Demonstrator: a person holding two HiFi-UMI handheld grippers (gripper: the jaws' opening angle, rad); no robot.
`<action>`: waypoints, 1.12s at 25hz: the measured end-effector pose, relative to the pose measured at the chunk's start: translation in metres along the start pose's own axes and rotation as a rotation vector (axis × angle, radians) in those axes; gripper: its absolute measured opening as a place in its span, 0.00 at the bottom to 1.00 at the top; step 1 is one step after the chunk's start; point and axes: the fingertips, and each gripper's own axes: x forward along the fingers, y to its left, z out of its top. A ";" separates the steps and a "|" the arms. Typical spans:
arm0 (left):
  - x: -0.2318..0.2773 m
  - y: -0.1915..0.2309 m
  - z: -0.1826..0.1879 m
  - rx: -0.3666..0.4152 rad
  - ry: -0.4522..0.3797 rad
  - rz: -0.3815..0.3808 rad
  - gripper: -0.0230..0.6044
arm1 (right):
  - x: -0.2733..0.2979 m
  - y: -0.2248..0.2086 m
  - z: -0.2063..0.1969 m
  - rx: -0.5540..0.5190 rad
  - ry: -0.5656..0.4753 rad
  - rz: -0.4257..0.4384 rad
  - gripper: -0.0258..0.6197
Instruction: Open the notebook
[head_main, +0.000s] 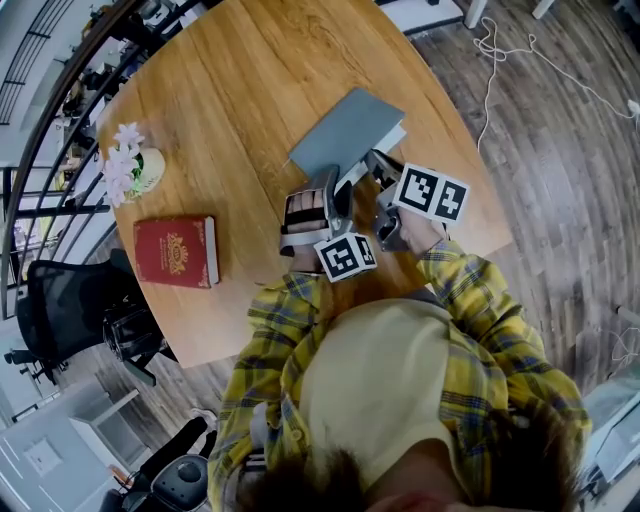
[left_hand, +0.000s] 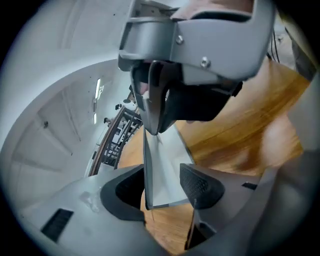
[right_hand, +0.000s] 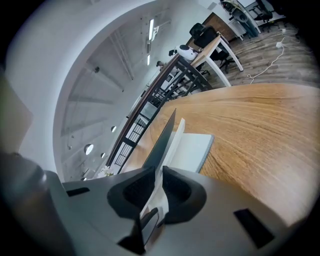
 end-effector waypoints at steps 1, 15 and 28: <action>0.001 0.001 -0.002 0.020 0.010 0.016 0.38 | 0.000 0.000 0.000 -0.001 0.001 0.000 0.20; 0.001 0.019 -0.002 -0.174 0.033 -0.118 0.09 | -0.014 0.011 0.000 -0.135 0.007 0.027 0.20; -0.024 0.032 0.015 -0.599 0.059 -0.338 0.09 | -0.030 0.011 -0.018 -0.281 0.037 0.010 0.18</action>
